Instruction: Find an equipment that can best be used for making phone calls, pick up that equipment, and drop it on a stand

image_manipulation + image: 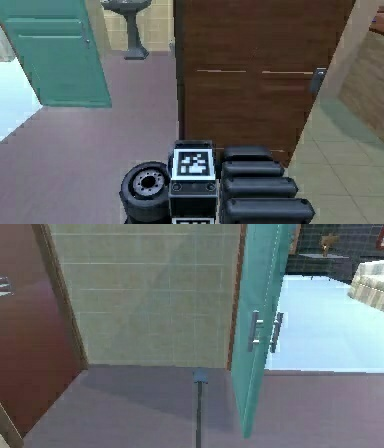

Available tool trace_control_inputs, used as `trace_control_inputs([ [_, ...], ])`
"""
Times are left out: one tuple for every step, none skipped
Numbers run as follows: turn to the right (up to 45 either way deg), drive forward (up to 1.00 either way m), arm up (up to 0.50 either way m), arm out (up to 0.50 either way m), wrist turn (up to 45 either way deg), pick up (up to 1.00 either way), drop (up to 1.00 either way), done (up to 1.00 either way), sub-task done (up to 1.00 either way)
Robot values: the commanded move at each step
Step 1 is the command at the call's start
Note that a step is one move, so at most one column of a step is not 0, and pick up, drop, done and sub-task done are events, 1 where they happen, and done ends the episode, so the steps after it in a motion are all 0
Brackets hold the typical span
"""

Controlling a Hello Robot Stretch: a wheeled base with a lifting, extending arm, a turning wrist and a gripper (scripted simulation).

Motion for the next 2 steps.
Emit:
trace_control_inputs([
  [0.0, 0.6, 0.0, 0.0, 0.0, 0.0, 0.0, 0.0, 0.0],
  [-45.0, 0.0, 0.0, 0.0, 0.0, 0.0, 0.0, 0.0, 0.0],
])
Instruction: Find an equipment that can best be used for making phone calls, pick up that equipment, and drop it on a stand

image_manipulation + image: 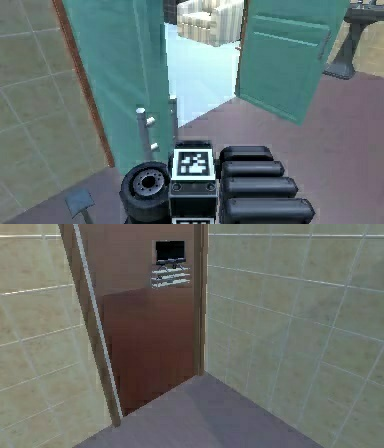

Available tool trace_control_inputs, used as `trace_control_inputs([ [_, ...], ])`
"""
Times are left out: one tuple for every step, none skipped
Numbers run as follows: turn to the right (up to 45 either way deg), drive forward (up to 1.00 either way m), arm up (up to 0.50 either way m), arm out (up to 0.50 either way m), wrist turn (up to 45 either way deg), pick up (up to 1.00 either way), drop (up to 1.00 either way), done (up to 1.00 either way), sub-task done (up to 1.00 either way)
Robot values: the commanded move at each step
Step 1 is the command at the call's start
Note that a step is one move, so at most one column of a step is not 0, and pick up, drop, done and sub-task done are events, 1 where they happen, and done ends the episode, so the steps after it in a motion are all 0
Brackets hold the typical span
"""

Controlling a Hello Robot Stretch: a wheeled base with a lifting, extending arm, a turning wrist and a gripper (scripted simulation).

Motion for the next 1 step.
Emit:
trace_control_inputs([
  [-12.0, 0.0, 0.0, 0.0, 0.0, 0.0, 0.0, 0.0, 0.0],
])
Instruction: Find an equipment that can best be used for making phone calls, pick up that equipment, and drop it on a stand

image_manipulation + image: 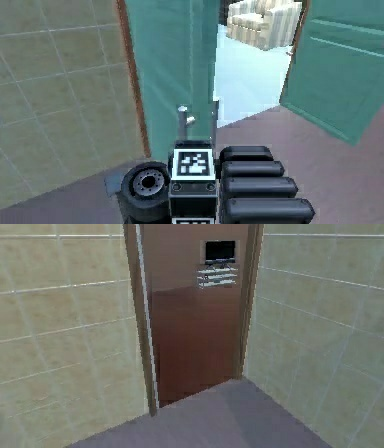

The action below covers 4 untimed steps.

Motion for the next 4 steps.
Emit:
trace_control_inputs([
  [0.0, 1.0, 0.0, 0.0, 0.0, 0.0, 0.0, 0.0, 0.0],
  [0.0, 0.55, 0.0, 0.0, 0.0, 0.0, 0.0, 0.0, 0.0],
  [-27.0, 0.0, 0.0, 0.0, 0.0, 0.0, 0.0, 0.0, 0.0],
  [0.0, 0.15, 0.0, 0.0, 0.0, 0.0, 0.0, 0.0, 0.0],
])
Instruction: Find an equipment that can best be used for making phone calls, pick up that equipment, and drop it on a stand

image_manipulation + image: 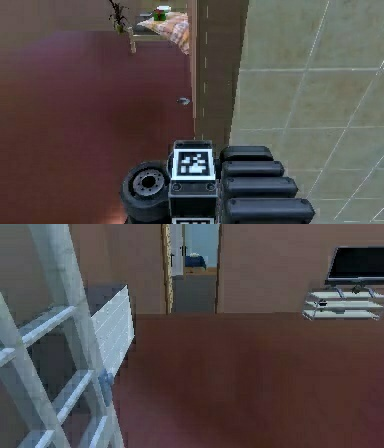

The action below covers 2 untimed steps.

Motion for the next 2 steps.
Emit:
trace_control_inputs([
  [42.0, 0.0, 0.0, 0.0, 0.0, 0.0, 0.0, 0.0, 0.0],
  [0.0, 1.0, 0.0, 0.0, 0.0, 0.0, 0.0, 0.0, 0.0],
])
